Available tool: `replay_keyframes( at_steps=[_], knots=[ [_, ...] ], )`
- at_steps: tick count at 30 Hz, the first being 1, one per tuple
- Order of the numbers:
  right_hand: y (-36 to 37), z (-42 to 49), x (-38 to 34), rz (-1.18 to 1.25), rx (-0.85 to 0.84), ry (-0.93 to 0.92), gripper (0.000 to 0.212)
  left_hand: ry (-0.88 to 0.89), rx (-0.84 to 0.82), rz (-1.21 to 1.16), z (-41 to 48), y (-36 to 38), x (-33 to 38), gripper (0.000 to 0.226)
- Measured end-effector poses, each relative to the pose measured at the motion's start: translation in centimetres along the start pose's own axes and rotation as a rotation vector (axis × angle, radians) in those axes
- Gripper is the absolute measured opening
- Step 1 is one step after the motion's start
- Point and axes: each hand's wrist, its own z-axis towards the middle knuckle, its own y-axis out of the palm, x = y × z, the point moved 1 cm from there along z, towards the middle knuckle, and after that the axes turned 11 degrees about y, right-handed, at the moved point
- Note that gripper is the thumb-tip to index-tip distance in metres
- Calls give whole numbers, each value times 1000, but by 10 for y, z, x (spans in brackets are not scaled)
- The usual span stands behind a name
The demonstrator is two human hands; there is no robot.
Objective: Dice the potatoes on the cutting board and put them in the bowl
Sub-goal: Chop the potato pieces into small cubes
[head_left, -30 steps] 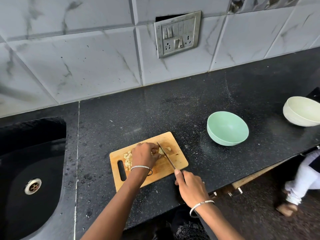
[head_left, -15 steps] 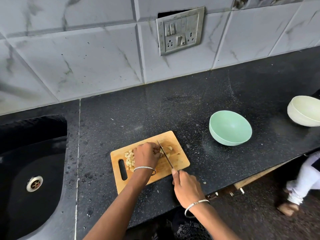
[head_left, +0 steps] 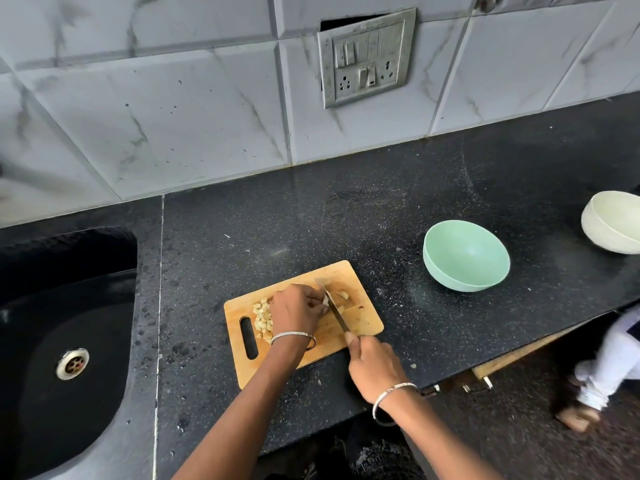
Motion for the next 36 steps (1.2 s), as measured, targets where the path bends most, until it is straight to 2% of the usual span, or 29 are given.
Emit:
replay_keyframes(
  at_steps=[5, 9, 23, 28, 32, 36],
  knots=[
    [-3, -2, 10, 17, 47, -69, 56, 12, -4, 33, -3, -2, -1, 23],
    [1, -10, 6, 0, 37, -77, 46, 29, 9, 82, -5, -4, -1, 22],
    [3, -11, 2, -33, 38, -56, 50, 52, 5, 172, -1, 3, -7, 11],
    [5, -10, -2, -131, 91, -32, 47, 48, 0, 220, 0, 5, -9, 8],
    [8, -13, -1, -193, 148, -85, 45, 67, 16, 284, -1, 5, -9, 7],
    [3, -9, 6, -85, 66, -97, 50, 66, 87, 355, -1, 0, -14, 14]
  ],
)
